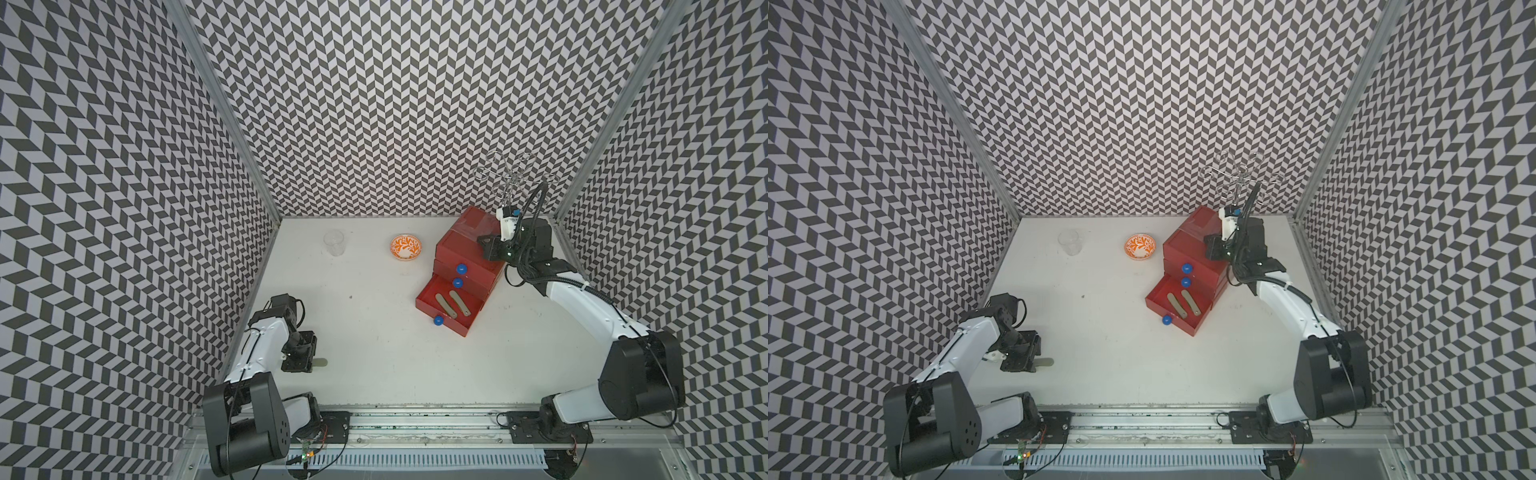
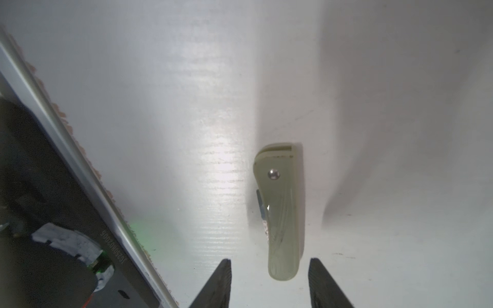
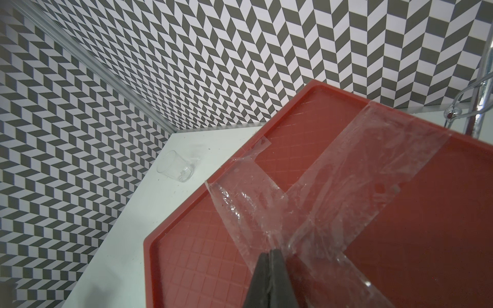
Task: Place the fruit knives into the drawer by color
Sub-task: Pick up the fruit knife from the center of the board.
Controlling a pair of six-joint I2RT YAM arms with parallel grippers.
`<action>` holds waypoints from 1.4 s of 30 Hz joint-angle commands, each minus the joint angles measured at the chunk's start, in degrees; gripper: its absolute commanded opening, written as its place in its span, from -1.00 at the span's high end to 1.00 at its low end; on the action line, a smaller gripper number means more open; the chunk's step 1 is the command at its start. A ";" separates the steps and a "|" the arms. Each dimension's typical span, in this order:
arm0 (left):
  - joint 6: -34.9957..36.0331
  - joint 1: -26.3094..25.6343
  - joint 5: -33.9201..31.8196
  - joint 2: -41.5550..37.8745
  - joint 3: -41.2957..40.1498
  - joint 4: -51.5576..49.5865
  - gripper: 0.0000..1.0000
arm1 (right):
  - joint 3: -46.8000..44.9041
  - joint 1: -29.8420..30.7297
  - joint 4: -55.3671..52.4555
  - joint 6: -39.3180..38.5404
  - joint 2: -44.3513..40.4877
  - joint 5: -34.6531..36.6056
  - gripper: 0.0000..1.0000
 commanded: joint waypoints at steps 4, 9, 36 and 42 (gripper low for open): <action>1.54 1.39 0.64 1.75 -1.62 3.45 0.03 | -5.35 -0.06 -17.42 -0.13 3.93 0.37 0.95; 2.47 2.08 1.89 3.84 -2.28 5.83 0.03 | -5.31 -0.07 -17.47 -0.29 4.02 0.53 0.95; 7.71 2.29 3.70 9.99 -0.49 11.46 0.49 | -5.46 -0.15 -17.08 0.35 4.37 0.18 0.95; 9.81 -3.68 3.29 13.80 3.95 12.18 0.50 | -5.15 -0.12 -17.33 0.47 4.50 0.42 0.95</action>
